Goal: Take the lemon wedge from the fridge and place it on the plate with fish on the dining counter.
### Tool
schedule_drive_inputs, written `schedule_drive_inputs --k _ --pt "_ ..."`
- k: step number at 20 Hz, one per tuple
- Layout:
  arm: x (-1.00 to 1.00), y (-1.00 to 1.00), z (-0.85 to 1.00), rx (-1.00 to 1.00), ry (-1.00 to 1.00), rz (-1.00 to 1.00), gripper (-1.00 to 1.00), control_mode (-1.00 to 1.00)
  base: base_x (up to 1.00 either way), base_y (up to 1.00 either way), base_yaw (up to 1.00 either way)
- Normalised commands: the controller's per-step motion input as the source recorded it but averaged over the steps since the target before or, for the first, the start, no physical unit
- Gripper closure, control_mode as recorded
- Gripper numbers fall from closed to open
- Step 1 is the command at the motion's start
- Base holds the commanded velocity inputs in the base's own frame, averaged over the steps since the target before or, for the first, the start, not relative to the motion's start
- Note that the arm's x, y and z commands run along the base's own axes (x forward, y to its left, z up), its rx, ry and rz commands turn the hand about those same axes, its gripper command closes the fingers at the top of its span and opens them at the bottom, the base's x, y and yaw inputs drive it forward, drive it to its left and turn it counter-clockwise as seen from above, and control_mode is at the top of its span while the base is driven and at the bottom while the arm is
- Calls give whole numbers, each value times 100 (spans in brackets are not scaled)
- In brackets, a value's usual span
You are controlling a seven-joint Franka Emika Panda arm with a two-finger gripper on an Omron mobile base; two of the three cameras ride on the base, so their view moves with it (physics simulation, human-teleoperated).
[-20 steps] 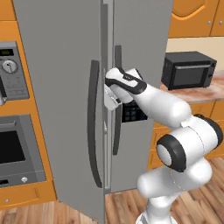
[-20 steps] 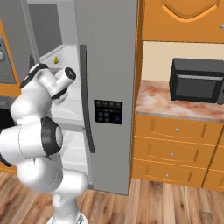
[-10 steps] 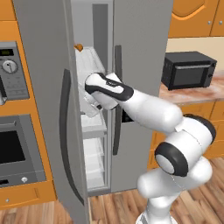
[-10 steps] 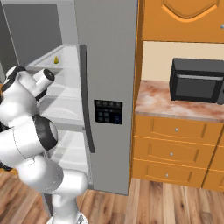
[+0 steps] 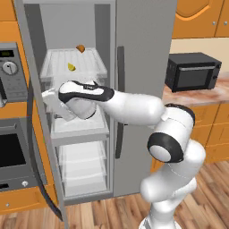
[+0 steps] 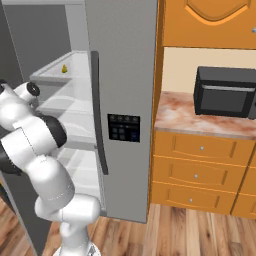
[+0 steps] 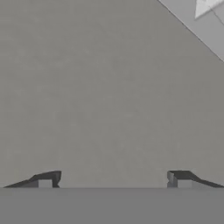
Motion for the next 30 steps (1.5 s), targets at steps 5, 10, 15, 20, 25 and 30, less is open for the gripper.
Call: schedule_drive_inputs --k 5,10,15,20,25,30 --pt "1 34 -4 6 -2 0 -100 -100 0 0 0" --pt "-89 -78 73 -9 -2 -8 -100 -100 0 0 0" --pt "-100 -100 97 -36 0 -17 -100 -100 0 0 0" --pt "-93 -100 70 -48 4 -10 -100 -100 0 0 0" --pt "-88 -100 13 -58 10 -6 -100 -100 0 0 0" --pt "-27 -100 12 -46 13 -3 -100 -100 0 0 0"
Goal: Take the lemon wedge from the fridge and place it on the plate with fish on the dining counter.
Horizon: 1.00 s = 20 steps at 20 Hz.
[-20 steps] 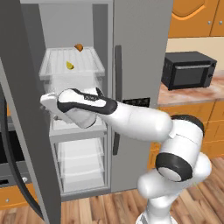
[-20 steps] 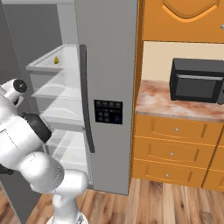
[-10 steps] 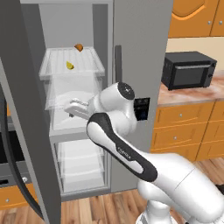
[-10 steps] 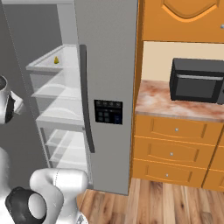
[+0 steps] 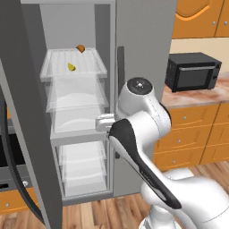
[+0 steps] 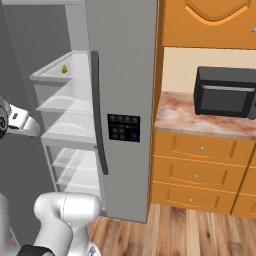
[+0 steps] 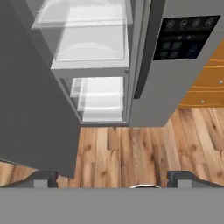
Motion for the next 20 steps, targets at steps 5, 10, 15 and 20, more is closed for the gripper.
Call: schedule_drive_inputs --k 5,10,15,20 --pt "6 -75 18 -9 4 4 -100 -100 0 0 0" --pt "-10 -48 -7 0 -11 0 -100 -100 0 0 0" --pt "-7 -18 0 1 -4 0 -100 -100 0 0 0" --pt "-5 13 0 4 -8 0 -100 -100 0 0 0"
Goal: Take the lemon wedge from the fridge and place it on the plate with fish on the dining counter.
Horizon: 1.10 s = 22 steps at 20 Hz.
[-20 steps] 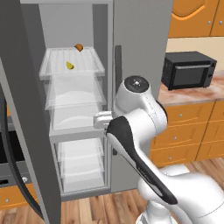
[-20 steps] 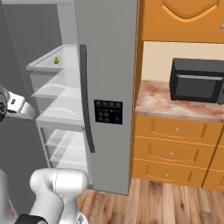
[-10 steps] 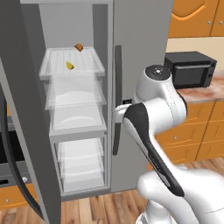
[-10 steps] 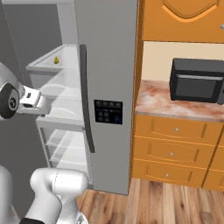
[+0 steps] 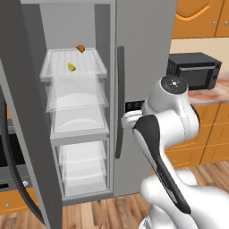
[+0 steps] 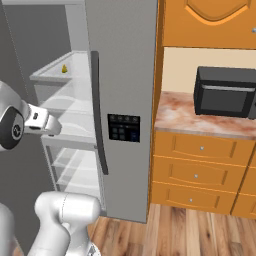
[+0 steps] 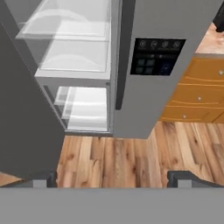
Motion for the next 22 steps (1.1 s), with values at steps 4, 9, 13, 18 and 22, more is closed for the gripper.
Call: schedule_drive_inputs --k 4,9,13,18,22 --pt "0 28 6 7 -7 -3 -100 -100 0 0 0" --pt "0 0 0 0 0 0 -100 -100 0 0 0" --pt "0 0 0 0 0 0 -100 -100 0 0 0" --pt "2 10 0 0 0 0 -100 -100 0 0 0" --pt "0 0 0 0 0 0 -100 100 18 96 -10"
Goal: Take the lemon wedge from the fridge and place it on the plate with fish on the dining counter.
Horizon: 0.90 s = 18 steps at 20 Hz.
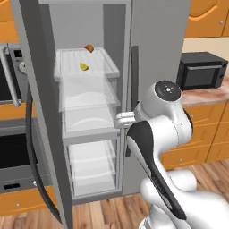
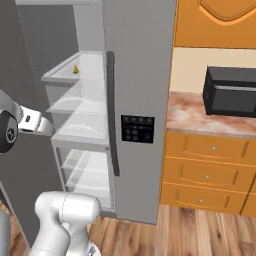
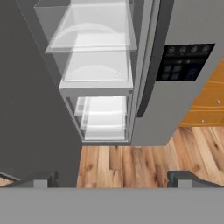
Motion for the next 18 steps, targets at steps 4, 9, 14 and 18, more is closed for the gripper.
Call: schedule_drive_inputs --k 4,9,14,18 --pt "0 0 0 0 0 0 -100 100 16 47 -10" --pt "0 0 0 0 0 0 -100 100 0 -8 0" --pt "0 0 0 0 0 0 -100 100 34 -1 1" --pt "0 0 0 0 0 0 -100 100 99 7 0"
